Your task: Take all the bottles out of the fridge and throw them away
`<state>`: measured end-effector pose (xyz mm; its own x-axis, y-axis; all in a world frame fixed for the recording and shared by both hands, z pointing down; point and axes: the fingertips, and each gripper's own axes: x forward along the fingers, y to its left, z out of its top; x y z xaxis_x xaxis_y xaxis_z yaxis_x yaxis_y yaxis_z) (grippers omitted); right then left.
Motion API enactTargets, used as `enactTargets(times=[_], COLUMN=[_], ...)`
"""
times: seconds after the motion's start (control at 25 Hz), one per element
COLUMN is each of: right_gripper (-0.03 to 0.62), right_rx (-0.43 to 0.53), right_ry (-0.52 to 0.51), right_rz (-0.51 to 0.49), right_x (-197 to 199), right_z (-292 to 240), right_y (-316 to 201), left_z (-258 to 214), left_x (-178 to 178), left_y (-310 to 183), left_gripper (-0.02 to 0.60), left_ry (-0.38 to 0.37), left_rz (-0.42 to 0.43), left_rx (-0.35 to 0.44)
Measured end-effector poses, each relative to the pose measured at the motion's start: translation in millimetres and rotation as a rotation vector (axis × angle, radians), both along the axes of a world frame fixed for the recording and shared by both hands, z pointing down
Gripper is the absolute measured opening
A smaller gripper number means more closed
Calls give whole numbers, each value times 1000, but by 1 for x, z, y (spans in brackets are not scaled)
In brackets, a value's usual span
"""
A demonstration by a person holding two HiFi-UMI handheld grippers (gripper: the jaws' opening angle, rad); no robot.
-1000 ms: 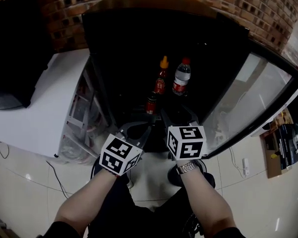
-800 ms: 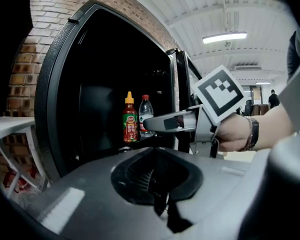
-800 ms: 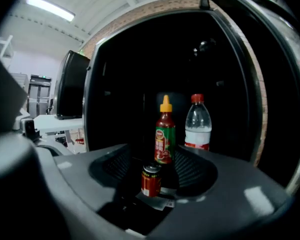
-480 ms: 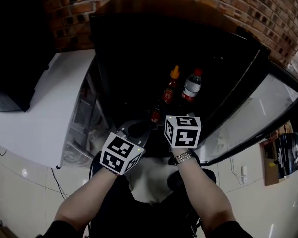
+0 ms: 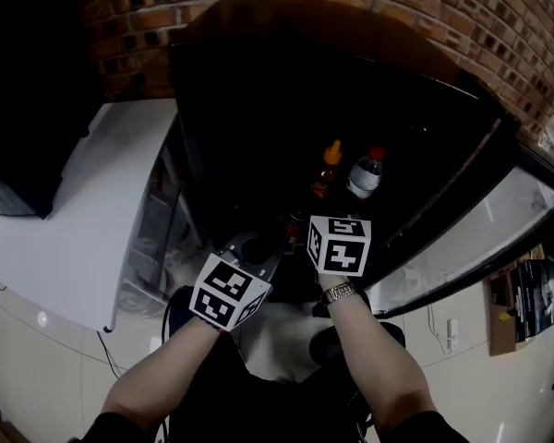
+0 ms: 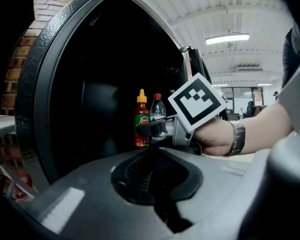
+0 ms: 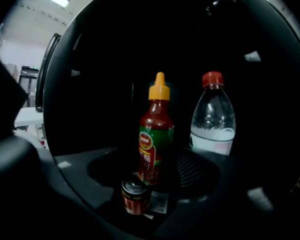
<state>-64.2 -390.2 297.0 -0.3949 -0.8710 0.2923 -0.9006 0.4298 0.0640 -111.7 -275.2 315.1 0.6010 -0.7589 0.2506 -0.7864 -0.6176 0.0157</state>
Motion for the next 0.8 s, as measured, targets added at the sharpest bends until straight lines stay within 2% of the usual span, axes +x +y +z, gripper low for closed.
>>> enactTargets(times=[0.44,0.8], right_gripper=[270,255], right_rx=[-14,0], right_ry=[2,-20], right_rz=[30,-8], right_x=[-5,-8], right_z=[5,-2], right_y=[-25,-9], left_z=[10,9], left_x=[-5,-5], left_y=[-12,-9], left_gripper=[3,3], left_ry=[2,3], left_rz=[5,-5], left_rx=[-20,-22])
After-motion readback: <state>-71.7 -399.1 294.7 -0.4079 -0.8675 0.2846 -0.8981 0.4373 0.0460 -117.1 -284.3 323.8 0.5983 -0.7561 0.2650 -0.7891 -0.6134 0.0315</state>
